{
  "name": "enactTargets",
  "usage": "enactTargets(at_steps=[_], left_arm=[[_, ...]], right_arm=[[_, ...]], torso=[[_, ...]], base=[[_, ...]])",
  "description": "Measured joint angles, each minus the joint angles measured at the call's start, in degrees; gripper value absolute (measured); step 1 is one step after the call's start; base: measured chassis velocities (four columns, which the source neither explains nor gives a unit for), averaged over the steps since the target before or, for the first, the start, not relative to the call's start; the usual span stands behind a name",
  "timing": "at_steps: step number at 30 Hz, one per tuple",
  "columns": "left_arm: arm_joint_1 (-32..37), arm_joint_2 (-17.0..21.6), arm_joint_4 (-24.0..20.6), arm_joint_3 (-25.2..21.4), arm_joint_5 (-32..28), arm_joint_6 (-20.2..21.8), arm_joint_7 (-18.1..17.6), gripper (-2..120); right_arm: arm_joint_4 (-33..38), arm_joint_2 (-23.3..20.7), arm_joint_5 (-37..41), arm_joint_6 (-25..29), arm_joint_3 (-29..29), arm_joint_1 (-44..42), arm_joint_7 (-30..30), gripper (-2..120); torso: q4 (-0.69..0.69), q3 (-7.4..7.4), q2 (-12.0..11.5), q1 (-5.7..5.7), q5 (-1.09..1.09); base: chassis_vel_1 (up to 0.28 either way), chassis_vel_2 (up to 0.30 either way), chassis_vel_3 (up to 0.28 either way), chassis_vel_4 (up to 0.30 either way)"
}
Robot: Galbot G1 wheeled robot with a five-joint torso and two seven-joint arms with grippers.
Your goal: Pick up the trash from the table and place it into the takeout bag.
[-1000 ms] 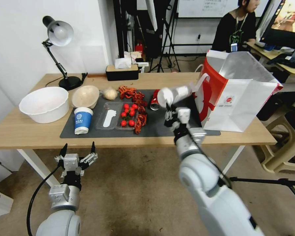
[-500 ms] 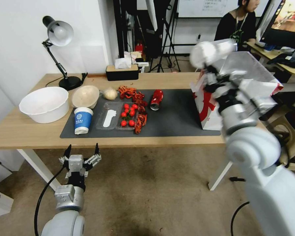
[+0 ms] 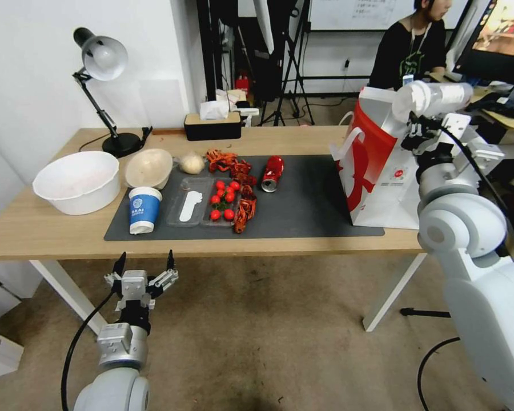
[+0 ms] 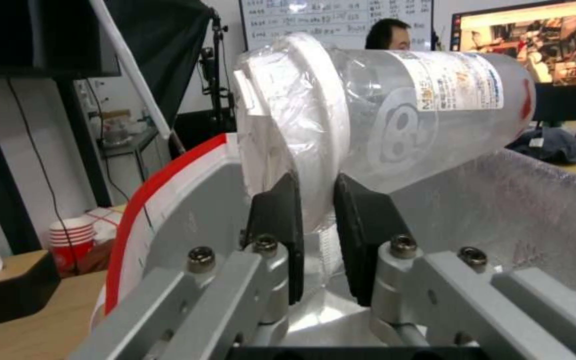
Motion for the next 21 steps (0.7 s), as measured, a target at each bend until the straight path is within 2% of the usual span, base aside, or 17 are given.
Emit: enactTargets(at_steps=[2,3,8,11,13,14,16,17,18,21], left_arm=[[0.0,0.0,0.1,0.0,0.0,0.0,0.0,100],[-0.1,0.0,0.2,0.0,0.0,-0.1,0.0,100],[-0.1,0.0,0.3,0.0,0.0,-0.1,0.0,100],[-0.1,0.0,0.3,0.0,0.0,-0.1,0.0,100],[-0.1,0.0,0.4,0.0,0.0,-0.1,0.0,100],[-0.1,0.0,0.4,0.1,0.0,-0.1,0.0,100],[-0.1,0.0,0.4,0.1,0.0,-0.1,0.0,100],[-0.2,0.0,0.4,0.1,0.0,-0.1,0.0,100],[-0.2,0.0,0.4,0.1,0.0,-0.1,0.0,100],[-0.3,0.0,0.5,0.1,0.0,-0.1,0.0,100]], right_arm=[[0.0,0.2,0.0,-0.1,-0.2,0.0,0.1,20],[0.0,0.3,0.0,-0.1,-0.2,0.0,0.1,27],[0.0,0.3,0.0,-0.1,-0.2,0.0,0.2,35],[0.0,0.3,0.0,-0.2,-0.2,0.0,0.2,50],[0.1,0.3,0.0,-0.2,-0.1,0.0,0.2,53],[0.1,0.3,0.0,-0.2,-0.1,0.0,0.2,60],[0.1,0.3,0.0,-0.2,-0.1,0.0,0.2,60],[0.3,0.2,0.0,-0.3,0.0,0.0,0.3,73],[0.3,0.2,0.0,-0.3,0.0,0.0,0.3,73],[0.6,0.1,0.0,-0.3,0.1,-0.1,0.3,86]], torso=[[0.00,0.00,0.0,0.00,-0.01],[0.00,0.00,0.0,0.00,-0.01],[0.00,0.00,0.0,0.00,-0.01],[0.00,0.00,0.0,0.00,-0.01],[0.00,0.00,0.0,0.00,-0.01],[0.00,0.00,0.0,0.00,-0.01],[0.00,0.00,0.0,0.00,0.00],[0.00,0.00,0.0,0.00,0.00],[0.00,0.00,0.0,0.00,0.00],[-0.01,0.00,0.0,0.00,0.00]], base=[[0.000,0.000,0.000,0.000],[0.000,0.000,0.000,0.000],[0.000,0.000,0.000,0.000],[0.000,0.000,0.000,0.000],[0.000,0.000,0.000,0.000],[0.000,0.000,0.000,0.000],[0.000,0.000,0.000,0.000],[0.000,0.000,0.000,0.000],[0.000,0.000,0.000,0.000],[0.000,0.000,0.000,0.000]])
